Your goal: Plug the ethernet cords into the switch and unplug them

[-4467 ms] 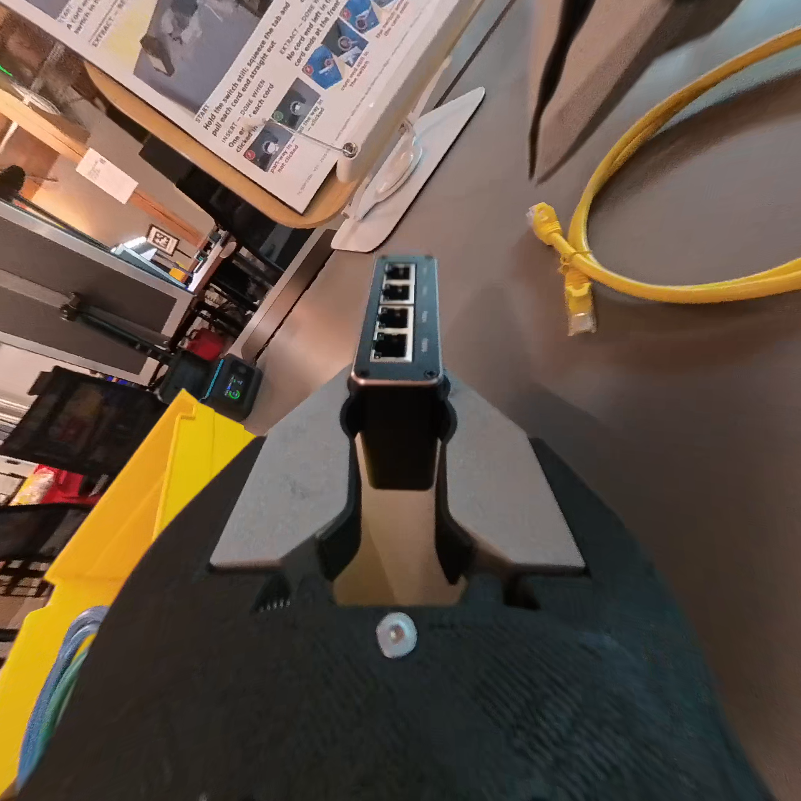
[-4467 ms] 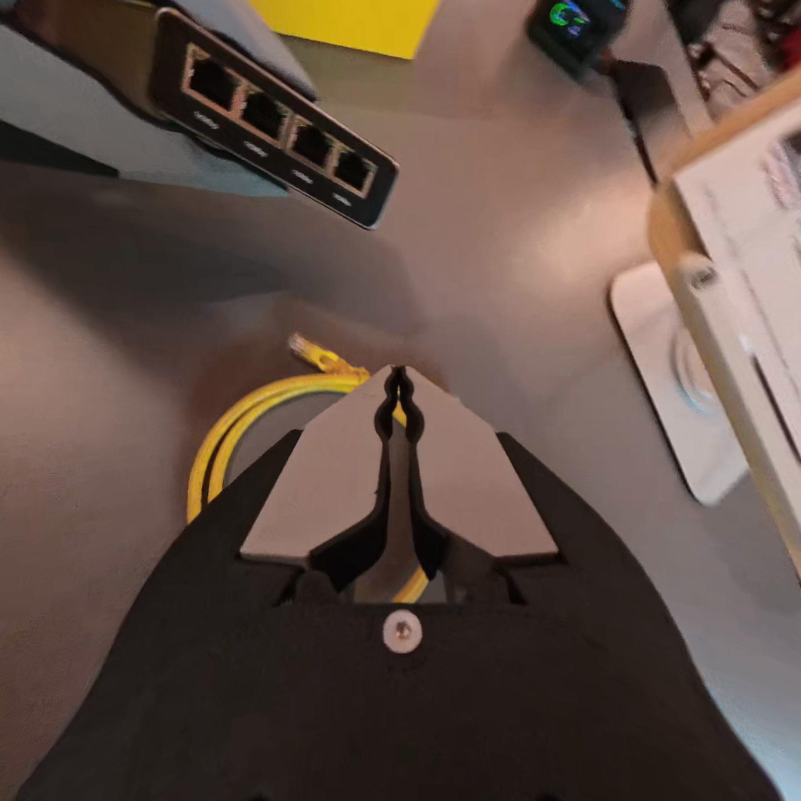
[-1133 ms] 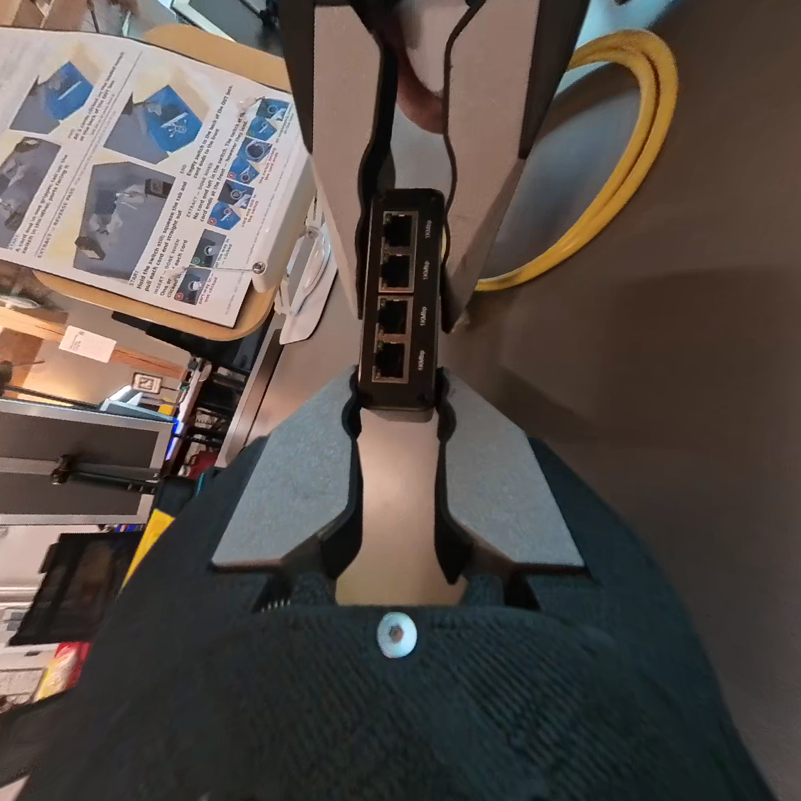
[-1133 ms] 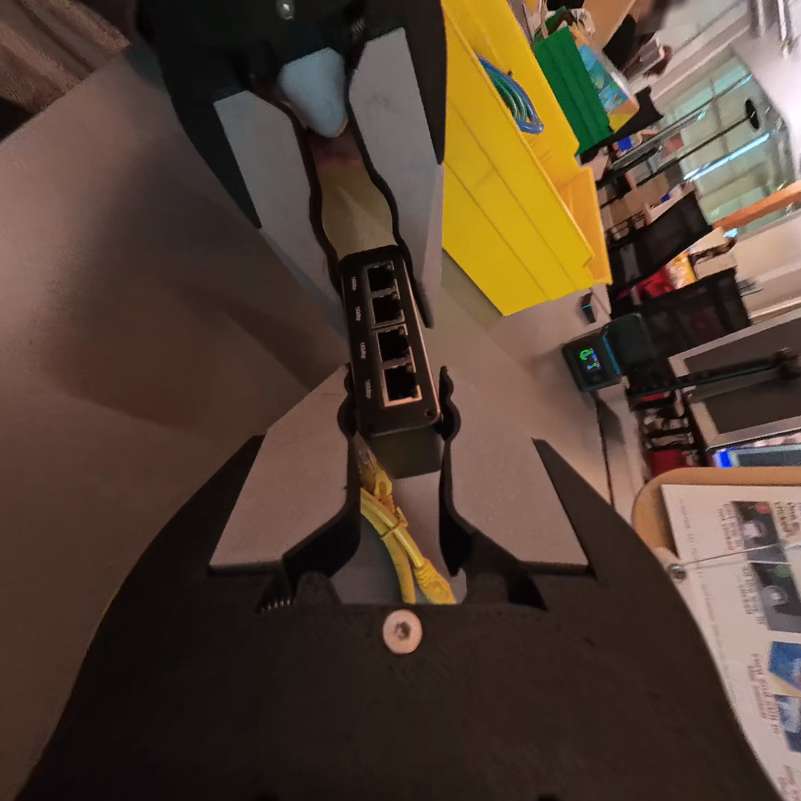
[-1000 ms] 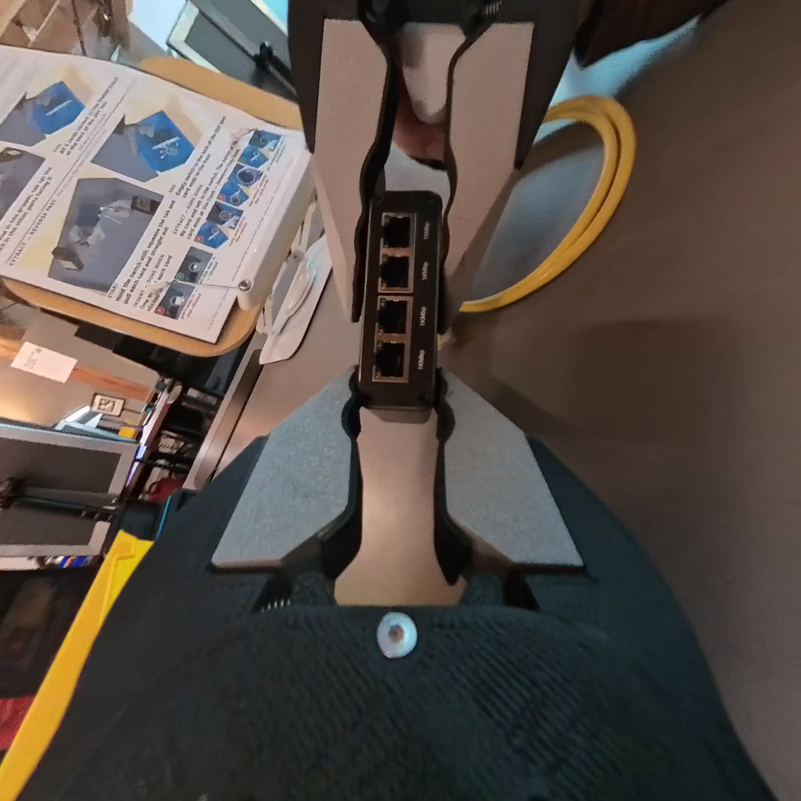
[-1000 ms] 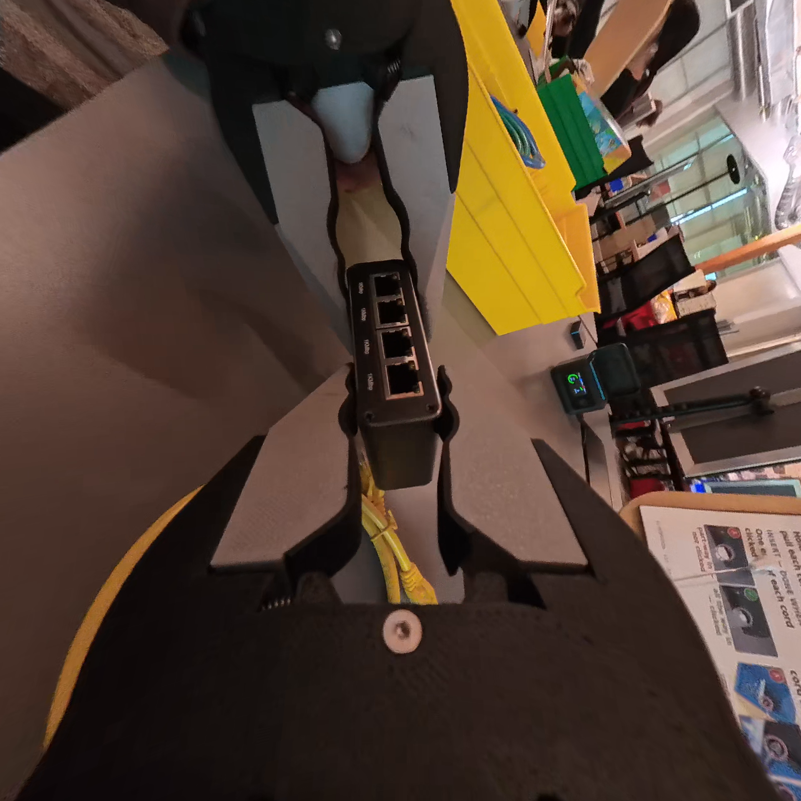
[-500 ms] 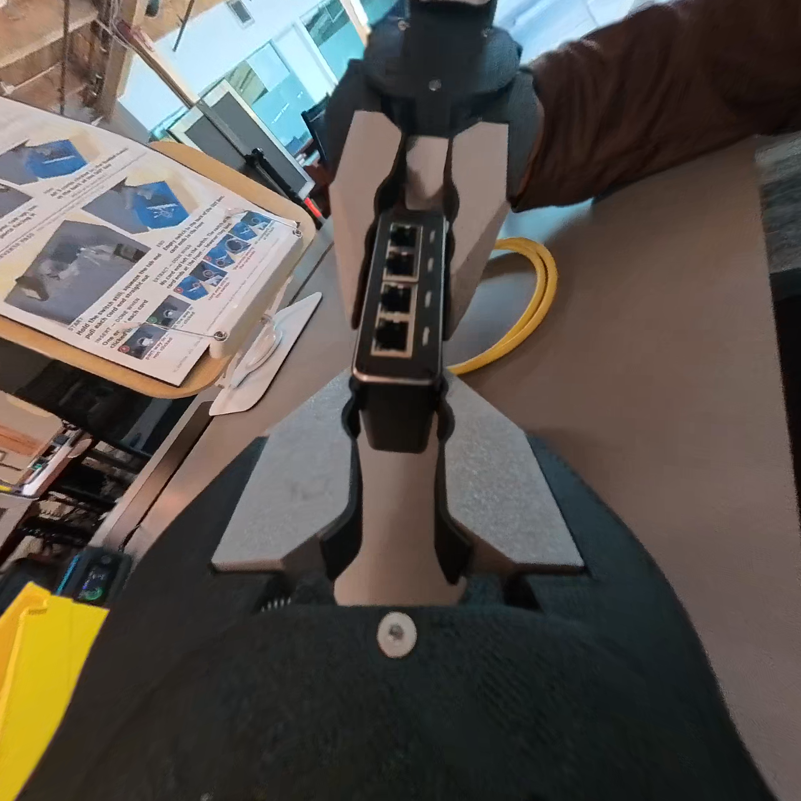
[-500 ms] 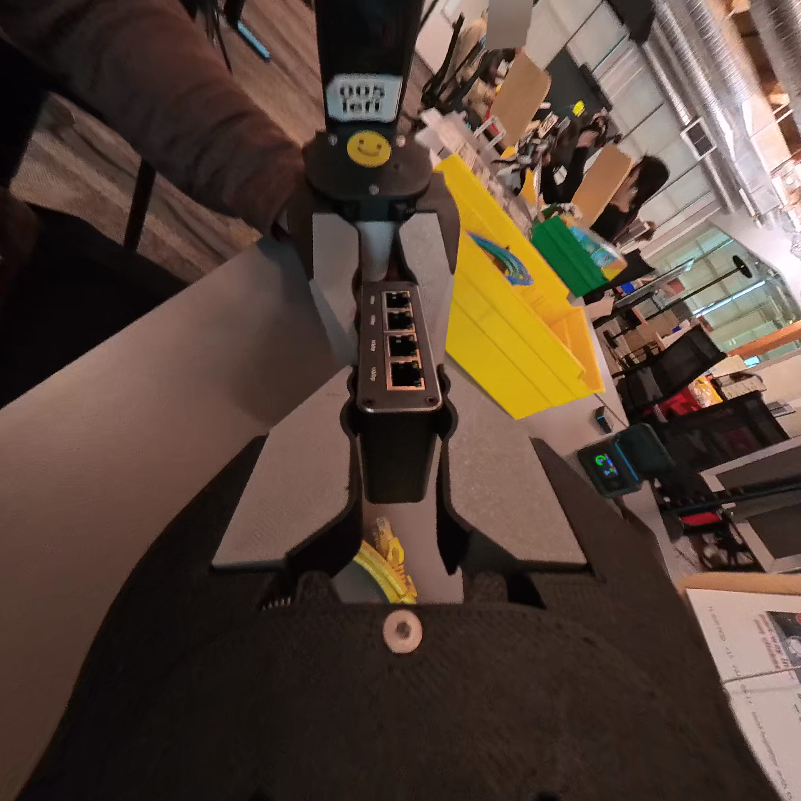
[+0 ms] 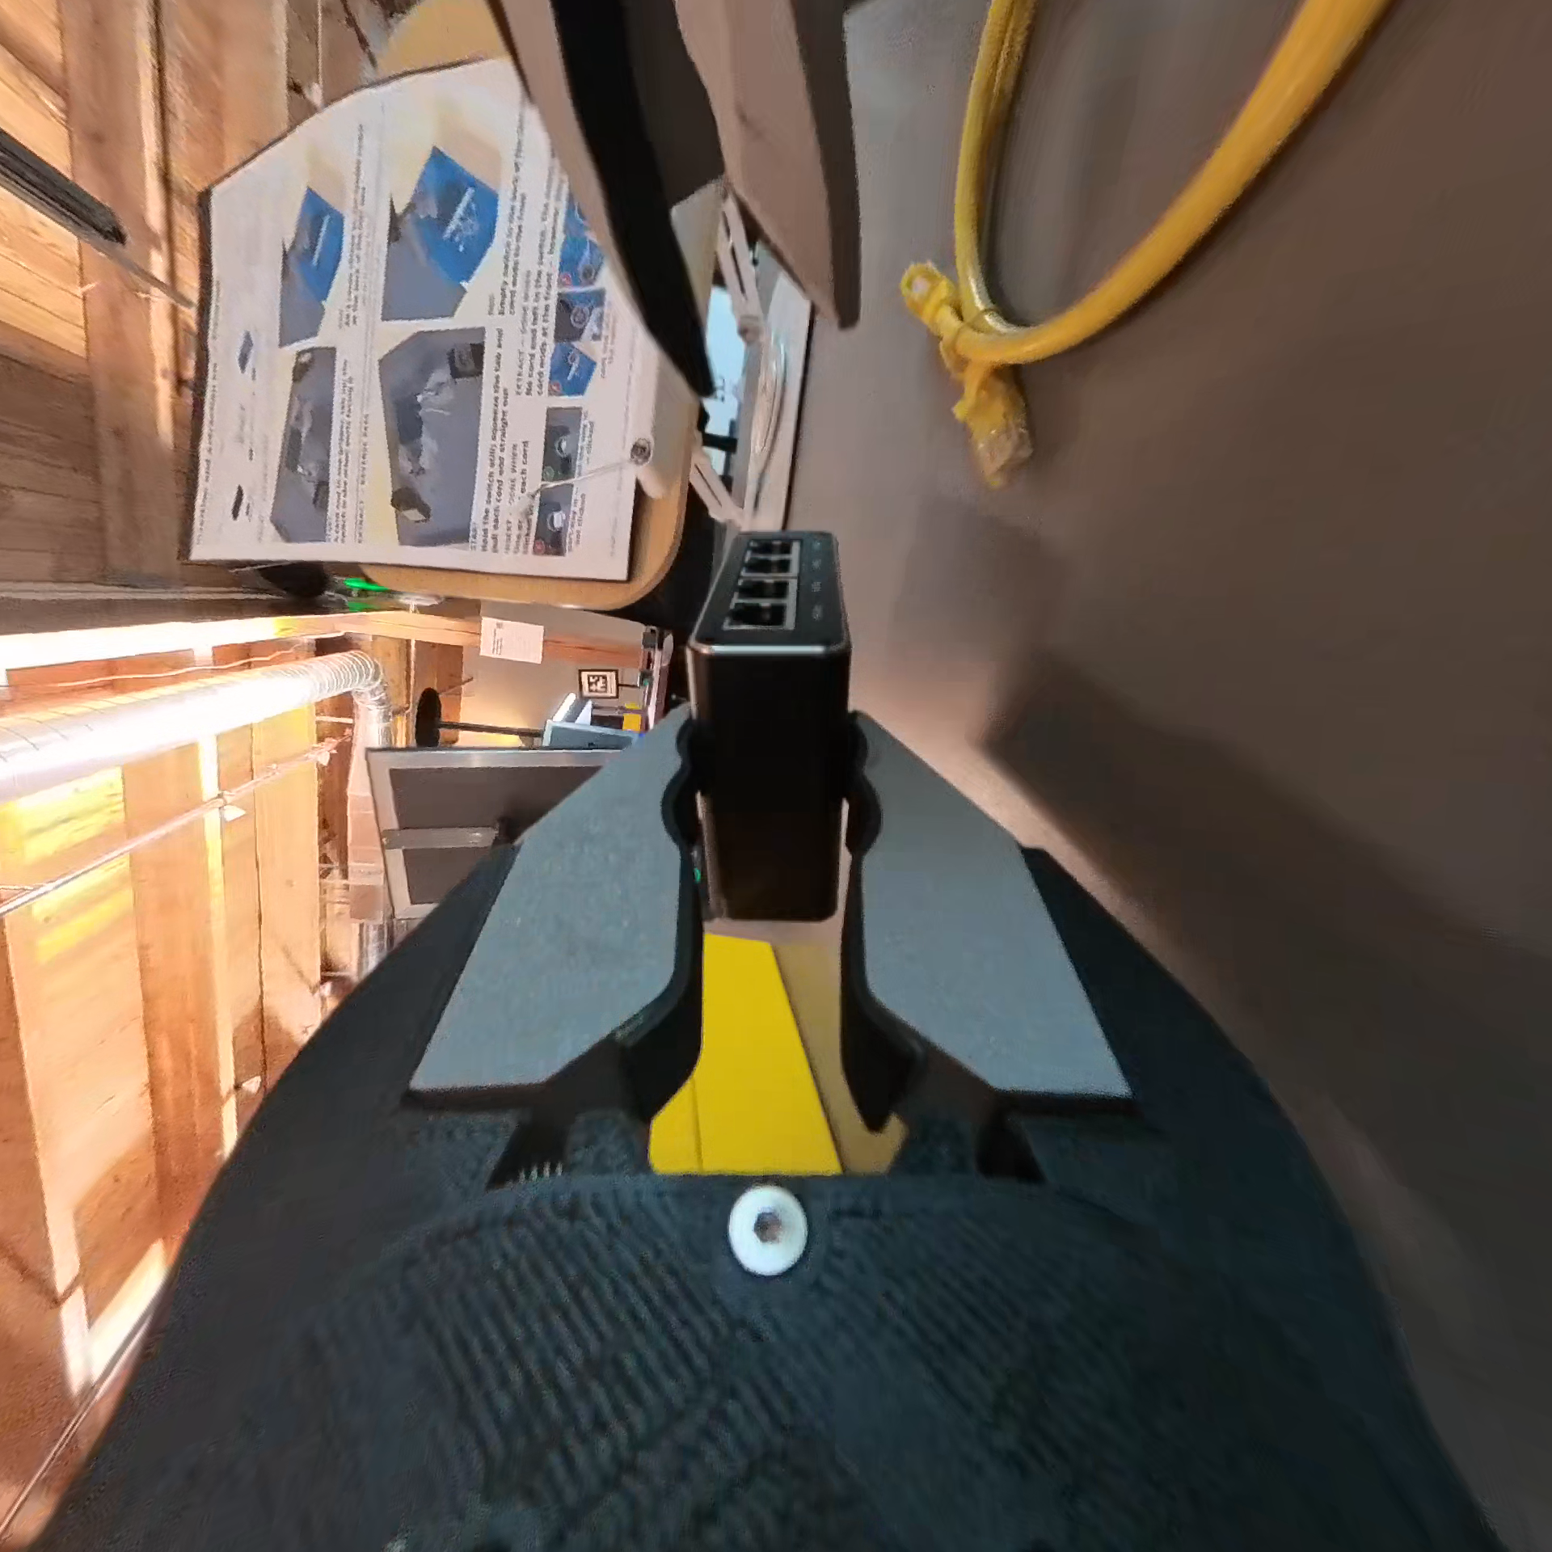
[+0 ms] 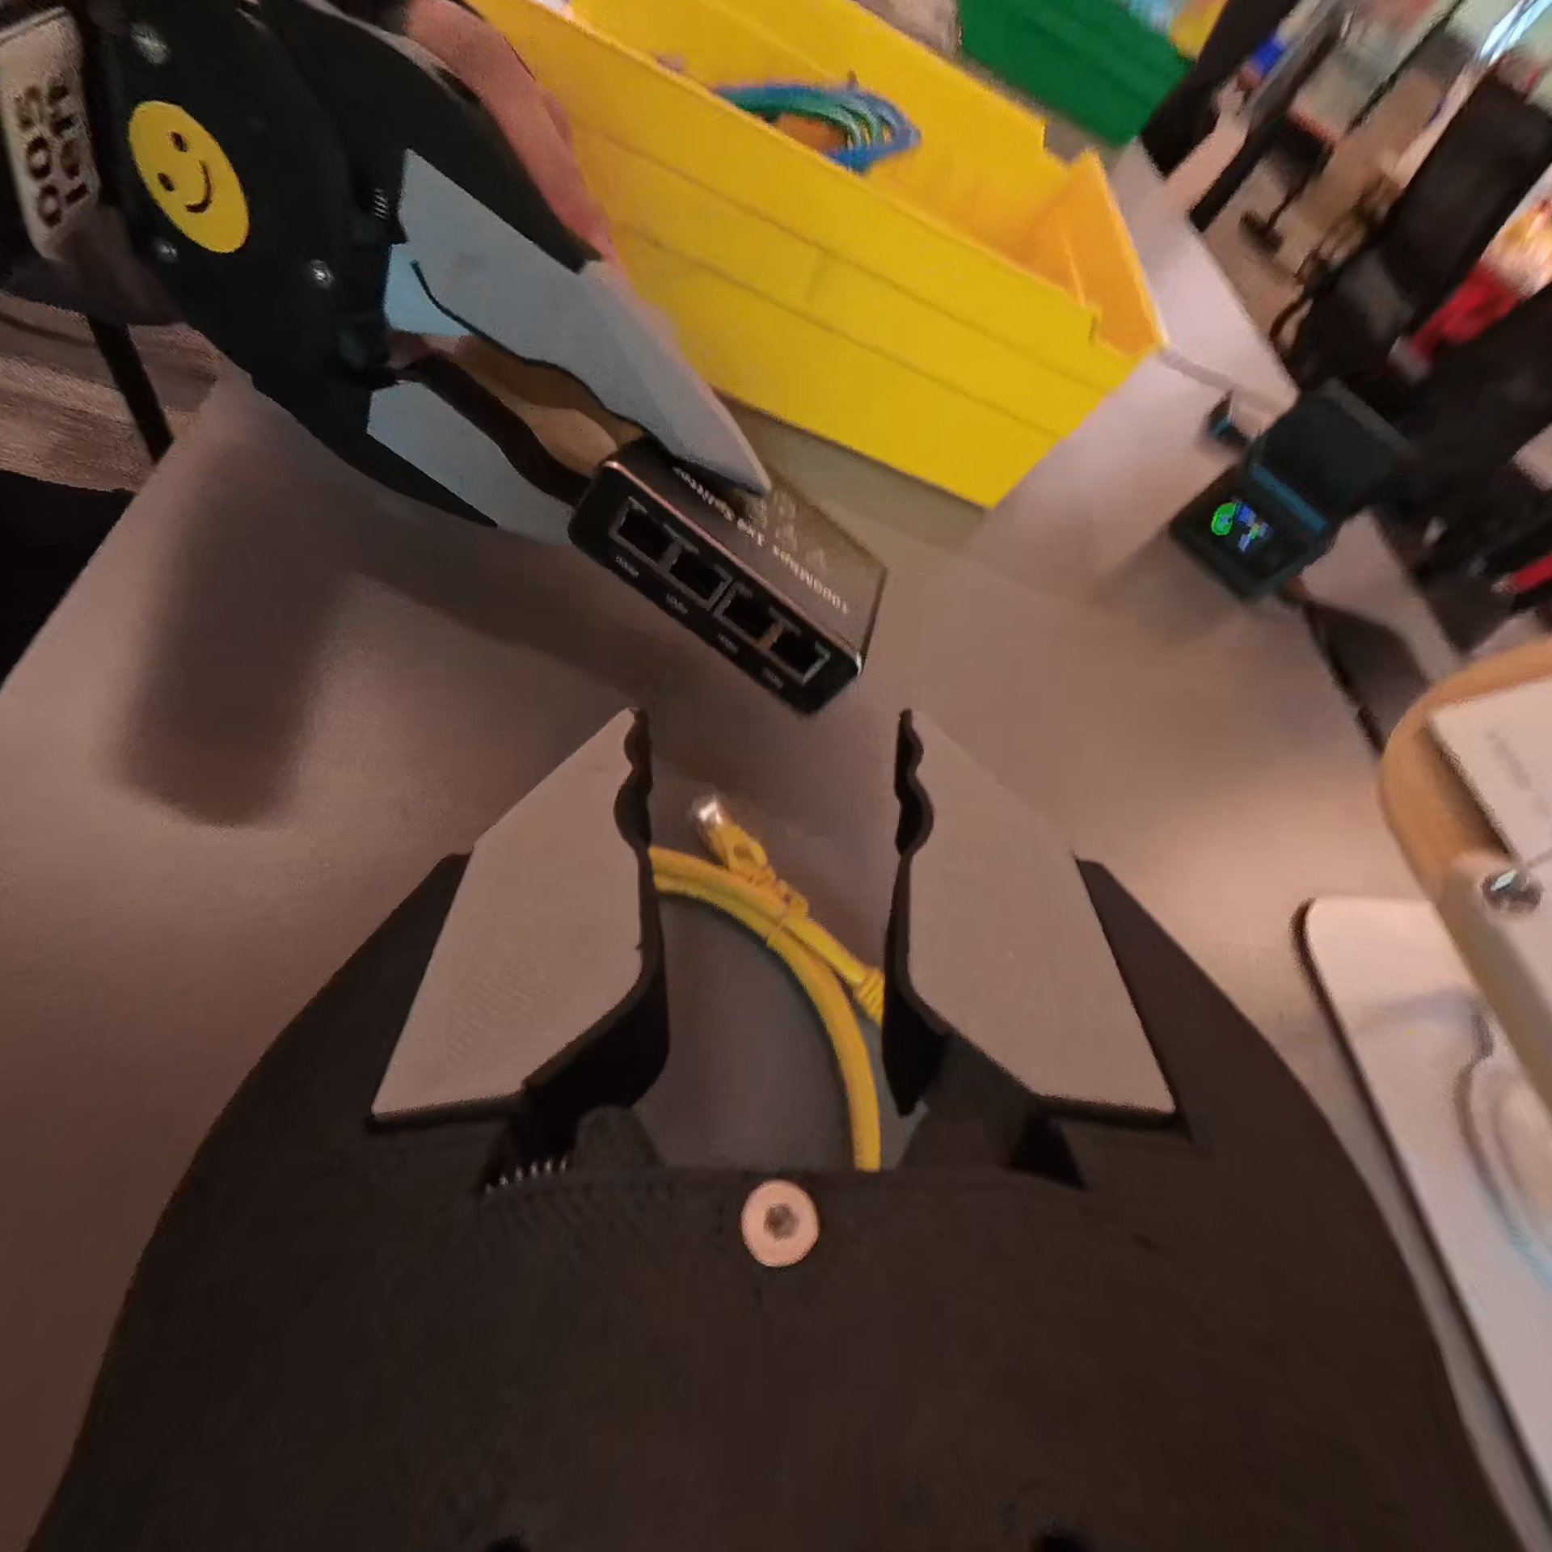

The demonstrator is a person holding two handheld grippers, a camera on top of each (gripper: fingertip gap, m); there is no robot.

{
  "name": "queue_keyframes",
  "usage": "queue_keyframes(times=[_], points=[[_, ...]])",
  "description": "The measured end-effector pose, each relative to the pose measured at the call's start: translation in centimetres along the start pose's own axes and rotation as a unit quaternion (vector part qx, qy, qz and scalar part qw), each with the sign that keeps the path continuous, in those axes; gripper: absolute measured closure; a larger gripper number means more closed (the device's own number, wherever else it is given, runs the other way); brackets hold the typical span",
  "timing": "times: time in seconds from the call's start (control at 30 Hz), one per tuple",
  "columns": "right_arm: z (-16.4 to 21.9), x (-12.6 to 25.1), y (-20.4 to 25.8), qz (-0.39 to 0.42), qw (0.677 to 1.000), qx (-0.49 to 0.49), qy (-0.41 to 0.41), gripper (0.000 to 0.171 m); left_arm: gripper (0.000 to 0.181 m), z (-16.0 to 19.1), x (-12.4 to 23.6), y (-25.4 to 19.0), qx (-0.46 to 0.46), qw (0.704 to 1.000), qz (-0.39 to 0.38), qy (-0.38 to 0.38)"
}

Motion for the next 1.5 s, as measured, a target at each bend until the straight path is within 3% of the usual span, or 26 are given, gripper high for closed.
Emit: queue_keyframes(times=[0.03, 0.17, 0.33, 0.47, 0.6, 0.8, 0.97, 1.23, 1.43, 1.5], points=[[0.7, 0.2, -0.2, -0.007, 1.000, -0.023, 0.017, 0.117, 0.151, 0.1, -0.1, 0.1, 0.002, 1.000, -0.001, 0.004], [3.3, 0.5, -0.9, -0.033, 0.991, -0.106, 0.077, 0.119, 0.151, 0.7, -0.4, 0.4, 0.039, 0.999, 0.011, 0.014], [3.9, -0.5, -0.4, -0.071, 0.983, -0.145, 0.093, 0.131, 0.151, 0.6, -0.4, 0.4, 0.043, 0.999, 0.017, 0.007], [4.8, -1.4, 0.3, -0.069, 0.984, -0.104, 0.125, 0.142, 0.151, 0.2, -0.3, -0.1, 0.026, 0.999, 0.020, 0.003], [5.5, -2.3, -0.1, -0.028, 0.989, -0.049, 0.134, 0.140, 0.151, -0.2, -0.1, -0.3, 0.015, 1.000, 0.018, -0.008], [6.0, -2.7, -0.4, -0.022, 0.991, -0.052, 0.124, 0.142, 0.151, -0.2, -0.2, -0.5, -0.001, 1.000, 0.014, -0.003], [5.0, -2.8, -0.6, -0.010, 0.989, -0.044, 0.142, 0.167, 0.151, 0.1, -0.4, -0.4, -0.014, 1.000, 0.001, 0.007], [3.4, -3.7, 1.5, -0.073, 0.988, -0.067, 0.118, 0.168, 0.151, 1.3, -1.2, -0.2, -0.034, 0.998, -0.017, 0.046], [3.7, -3.9, 1.2, -0.065, 0.989, -0.070, 0.117, 0.166, 0.151, 1.3, -1.4, -0.6, -0.039, 0.998, -0.009, 0.049], [3.8, -4.2, 1.2, -0.061, 0.988, -0.067, 0.123, 0.153, 0.151, 1.3, -1.4, -0.6, -0.039, 0.998, -0.010, 0.050]])
Point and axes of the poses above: each gripper's, where its closed fingertips meet, x back along the fingers, z out of its underside, y = z × x across the jaws, the point moved 1 cm from there along x, back along the fingers, and after that the axes turned 11 degrees about y, right-handed, at the moved point
